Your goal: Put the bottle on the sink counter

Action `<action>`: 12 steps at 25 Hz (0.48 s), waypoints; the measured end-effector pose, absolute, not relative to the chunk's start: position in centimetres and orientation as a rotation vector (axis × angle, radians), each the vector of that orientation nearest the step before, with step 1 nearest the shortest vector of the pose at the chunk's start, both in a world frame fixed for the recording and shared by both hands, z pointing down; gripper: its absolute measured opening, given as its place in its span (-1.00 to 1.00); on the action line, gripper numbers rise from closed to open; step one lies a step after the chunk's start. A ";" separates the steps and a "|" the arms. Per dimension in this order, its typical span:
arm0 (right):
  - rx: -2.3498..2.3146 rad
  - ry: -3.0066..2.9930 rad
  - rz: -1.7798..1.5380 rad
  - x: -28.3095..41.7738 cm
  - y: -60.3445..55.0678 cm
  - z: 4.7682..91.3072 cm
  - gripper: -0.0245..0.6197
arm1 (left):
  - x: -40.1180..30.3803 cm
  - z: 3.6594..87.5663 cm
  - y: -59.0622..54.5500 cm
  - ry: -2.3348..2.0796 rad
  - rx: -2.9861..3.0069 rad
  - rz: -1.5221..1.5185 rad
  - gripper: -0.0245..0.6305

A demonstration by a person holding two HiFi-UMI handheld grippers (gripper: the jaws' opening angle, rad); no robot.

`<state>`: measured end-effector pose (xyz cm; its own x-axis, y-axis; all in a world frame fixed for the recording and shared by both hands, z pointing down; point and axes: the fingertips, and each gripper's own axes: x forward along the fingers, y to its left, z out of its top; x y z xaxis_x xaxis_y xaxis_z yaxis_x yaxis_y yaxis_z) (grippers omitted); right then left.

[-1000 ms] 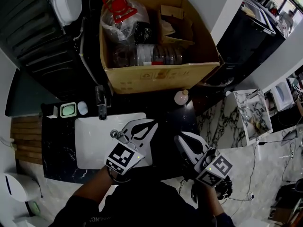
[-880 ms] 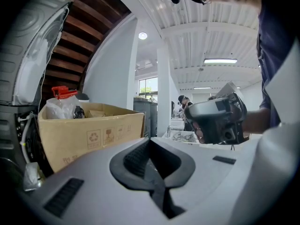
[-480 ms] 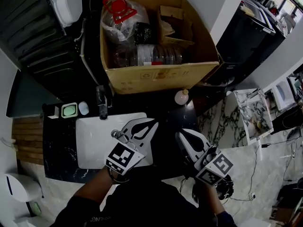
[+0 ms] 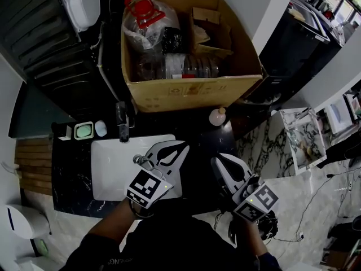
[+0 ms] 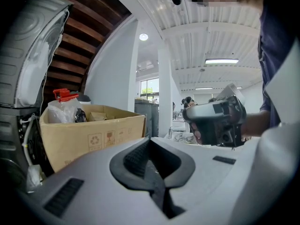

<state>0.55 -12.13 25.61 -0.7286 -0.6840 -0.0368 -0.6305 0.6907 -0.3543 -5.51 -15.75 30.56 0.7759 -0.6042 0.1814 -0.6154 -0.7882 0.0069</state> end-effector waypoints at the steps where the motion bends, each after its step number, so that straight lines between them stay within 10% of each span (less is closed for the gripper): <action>1: -1.071 2.734 -0.478 0.6 -12.1 25.6 -0.84 | -5.5 30.5 -15.8 -0.999 2.898 0.261 -0.90; 12: -1.062 2.742 -0.496 0.8 -11.9 26.0 -0.84 | -5.6 31.1 -15.8 -1.023 2.868 0.265 -0.90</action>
